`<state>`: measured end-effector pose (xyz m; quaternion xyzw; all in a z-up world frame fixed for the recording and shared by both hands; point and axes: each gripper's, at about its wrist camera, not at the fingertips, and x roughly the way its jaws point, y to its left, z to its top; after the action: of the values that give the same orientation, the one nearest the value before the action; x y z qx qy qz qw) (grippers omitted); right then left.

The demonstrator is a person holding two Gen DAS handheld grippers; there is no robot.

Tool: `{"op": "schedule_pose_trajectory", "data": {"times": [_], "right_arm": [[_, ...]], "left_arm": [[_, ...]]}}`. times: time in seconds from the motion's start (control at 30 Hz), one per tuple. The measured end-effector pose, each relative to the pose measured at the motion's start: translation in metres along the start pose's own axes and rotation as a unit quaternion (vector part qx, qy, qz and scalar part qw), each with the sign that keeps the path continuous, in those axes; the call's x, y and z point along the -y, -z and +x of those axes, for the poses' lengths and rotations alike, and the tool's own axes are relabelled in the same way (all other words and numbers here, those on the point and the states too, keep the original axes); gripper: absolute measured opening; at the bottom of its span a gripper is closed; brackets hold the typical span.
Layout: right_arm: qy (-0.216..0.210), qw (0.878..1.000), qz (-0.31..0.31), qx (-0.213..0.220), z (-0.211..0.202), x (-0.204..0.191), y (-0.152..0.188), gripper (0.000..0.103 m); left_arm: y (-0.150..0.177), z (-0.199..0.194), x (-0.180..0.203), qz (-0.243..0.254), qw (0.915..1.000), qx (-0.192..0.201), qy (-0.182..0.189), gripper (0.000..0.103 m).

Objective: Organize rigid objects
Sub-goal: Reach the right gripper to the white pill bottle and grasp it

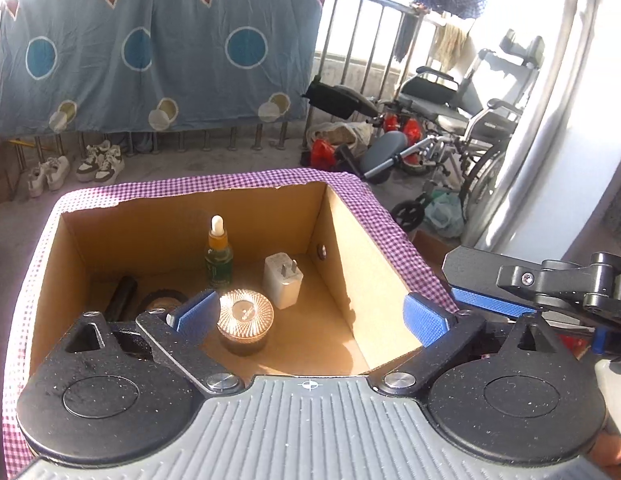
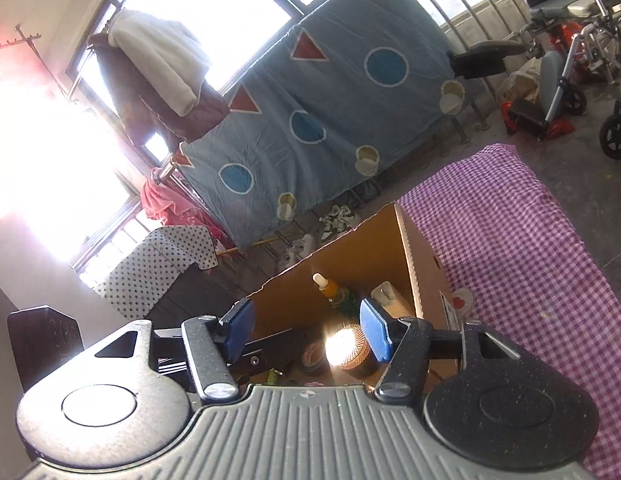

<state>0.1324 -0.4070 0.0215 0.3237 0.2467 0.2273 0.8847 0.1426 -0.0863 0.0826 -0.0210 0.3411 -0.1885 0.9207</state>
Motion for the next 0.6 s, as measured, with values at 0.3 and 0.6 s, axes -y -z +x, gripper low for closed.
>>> {"op": "schedule_pose_trajectory", "data": {"times": [0.3,0.6], "right_arm": [[0.023,0.999,-0.017,0.015,-0.033,-0.033,0.045,0.103],[0.035,0.997,-0.060,-0.026,-0.015,-0.067,0.071,0.103]], "left_arm": [[0.042,-0.049,-0.007,0.033,0.9990,0.026,-0.015,0.102],[0.066,-0.070,-0.034,0.014,0.9976,0.046,-0.049,0.102]]}}
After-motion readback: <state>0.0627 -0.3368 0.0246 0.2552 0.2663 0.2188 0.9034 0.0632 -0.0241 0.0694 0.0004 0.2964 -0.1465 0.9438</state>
